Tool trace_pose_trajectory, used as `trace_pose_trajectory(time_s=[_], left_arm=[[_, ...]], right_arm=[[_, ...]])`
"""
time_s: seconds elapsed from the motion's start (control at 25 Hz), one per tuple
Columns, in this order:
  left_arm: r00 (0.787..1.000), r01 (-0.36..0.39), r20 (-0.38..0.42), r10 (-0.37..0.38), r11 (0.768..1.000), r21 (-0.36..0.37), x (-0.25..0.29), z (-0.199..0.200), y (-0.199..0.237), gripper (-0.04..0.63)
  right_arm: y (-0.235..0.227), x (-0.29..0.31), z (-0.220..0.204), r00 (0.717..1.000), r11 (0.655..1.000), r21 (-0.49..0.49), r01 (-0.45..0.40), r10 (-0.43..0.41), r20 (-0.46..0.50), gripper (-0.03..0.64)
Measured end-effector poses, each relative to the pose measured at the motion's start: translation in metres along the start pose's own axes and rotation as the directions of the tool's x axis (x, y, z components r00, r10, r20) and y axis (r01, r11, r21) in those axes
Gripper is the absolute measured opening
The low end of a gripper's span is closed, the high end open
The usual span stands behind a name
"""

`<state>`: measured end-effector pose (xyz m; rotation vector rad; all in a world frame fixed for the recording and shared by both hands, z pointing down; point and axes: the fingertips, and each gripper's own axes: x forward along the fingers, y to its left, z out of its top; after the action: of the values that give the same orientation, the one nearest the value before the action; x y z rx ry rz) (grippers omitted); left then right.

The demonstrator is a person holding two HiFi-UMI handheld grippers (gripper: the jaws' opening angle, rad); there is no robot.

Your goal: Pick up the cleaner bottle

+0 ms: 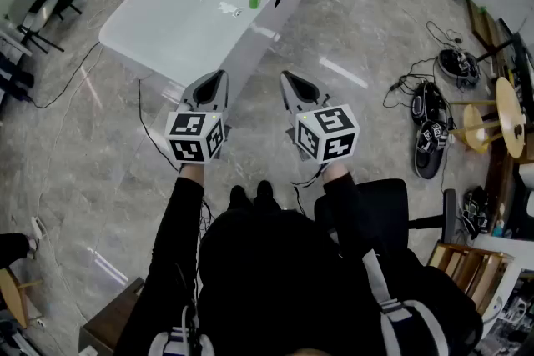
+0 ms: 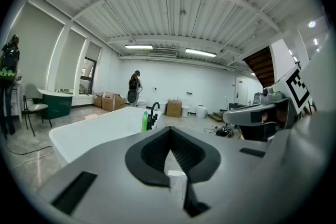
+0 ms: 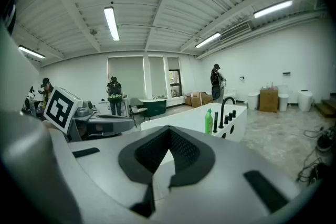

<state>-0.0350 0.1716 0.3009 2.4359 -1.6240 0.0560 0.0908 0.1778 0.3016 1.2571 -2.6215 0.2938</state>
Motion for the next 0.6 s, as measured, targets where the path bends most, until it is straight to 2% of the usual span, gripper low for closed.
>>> trace_pose_trajectory(time_s=[0.6], left_arm=[[1.0,0.017,0.003,-0.017,1.0,0.004,0.0051,0.0042,-0.0068,0.008]], right_arm=[[-0.0016,0.0033,-0.0057,1.0,1.0,0.004,-0.023,0.023,-0.017,0.002]])
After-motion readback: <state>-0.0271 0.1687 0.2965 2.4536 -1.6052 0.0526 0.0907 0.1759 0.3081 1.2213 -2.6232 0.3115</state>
